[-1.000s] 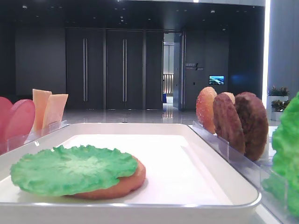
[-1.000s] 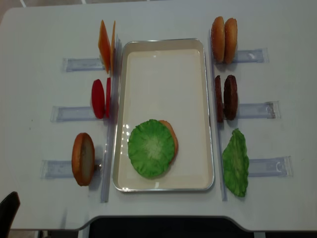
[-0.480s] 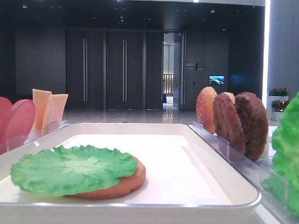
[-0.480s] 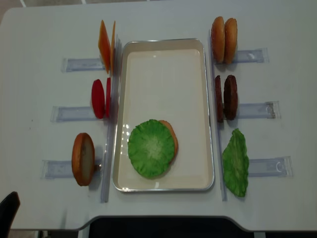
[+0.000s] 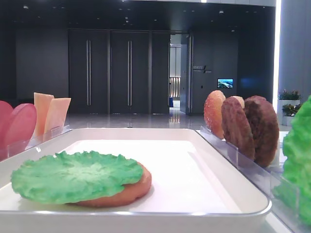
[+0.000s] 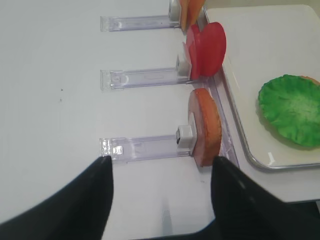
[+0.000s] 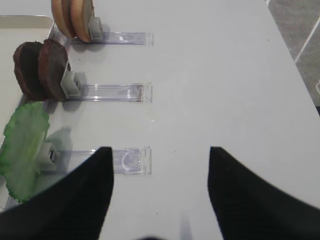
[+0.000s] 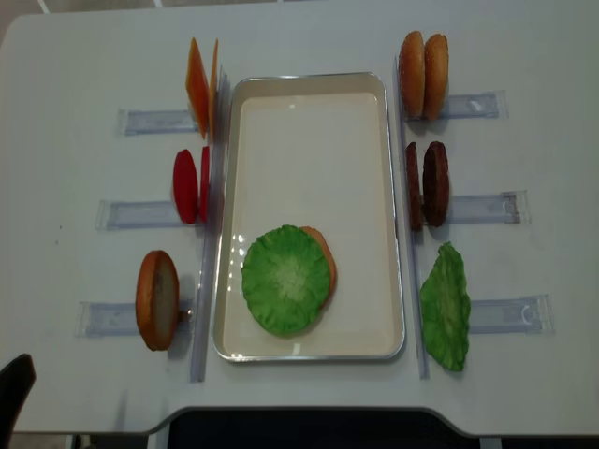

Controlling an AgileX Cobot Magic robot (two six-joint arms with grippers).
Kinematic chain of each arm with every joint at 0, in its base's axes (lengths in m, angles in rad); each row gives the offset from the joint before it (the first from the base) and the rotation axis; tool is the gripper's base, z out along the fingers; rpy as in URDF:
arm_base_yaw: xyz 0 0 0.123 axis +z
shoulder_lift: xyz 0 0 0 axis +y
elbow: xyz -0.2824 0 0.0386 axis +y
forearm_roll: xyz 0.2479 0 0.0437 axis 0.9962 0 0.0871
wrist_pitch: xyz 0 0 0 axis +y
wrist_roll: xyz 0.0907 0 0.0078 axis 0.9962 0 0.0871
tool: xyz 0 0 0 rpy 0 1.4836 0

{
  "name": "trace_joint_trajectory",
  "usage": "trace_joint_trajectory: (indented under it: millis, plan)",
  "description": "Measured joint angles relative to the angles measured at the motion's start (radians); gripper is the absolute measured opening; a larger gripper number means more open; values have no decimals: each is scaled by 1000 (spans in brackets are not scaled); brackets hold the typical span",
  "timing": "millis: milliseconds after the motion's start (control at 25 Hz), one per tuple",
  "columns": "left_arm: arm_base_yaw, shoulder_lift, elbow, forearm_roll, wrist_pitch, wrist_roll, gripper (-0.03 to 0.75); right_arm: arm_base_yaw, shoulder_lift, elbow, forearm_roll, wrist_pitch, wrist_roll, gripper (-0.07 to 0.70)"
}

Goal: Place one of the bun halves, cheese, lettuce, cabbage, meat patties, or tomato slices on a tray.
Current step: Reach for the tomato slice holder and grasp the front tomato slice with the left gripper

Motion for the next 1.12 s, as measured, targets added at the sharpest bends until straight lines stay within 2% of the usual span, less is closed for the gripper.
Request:
trace_joint_trajectory:
  millis: [560, 1120]
  plan:
    - [0, 519, -224, 18, 0, -97, 471, 0, 0, 0, 0, 0, 0, 400]
    - [0, 996, -513, 58, -6, -121, 471, 0, 0, 0, 1, 0, 0, 400]
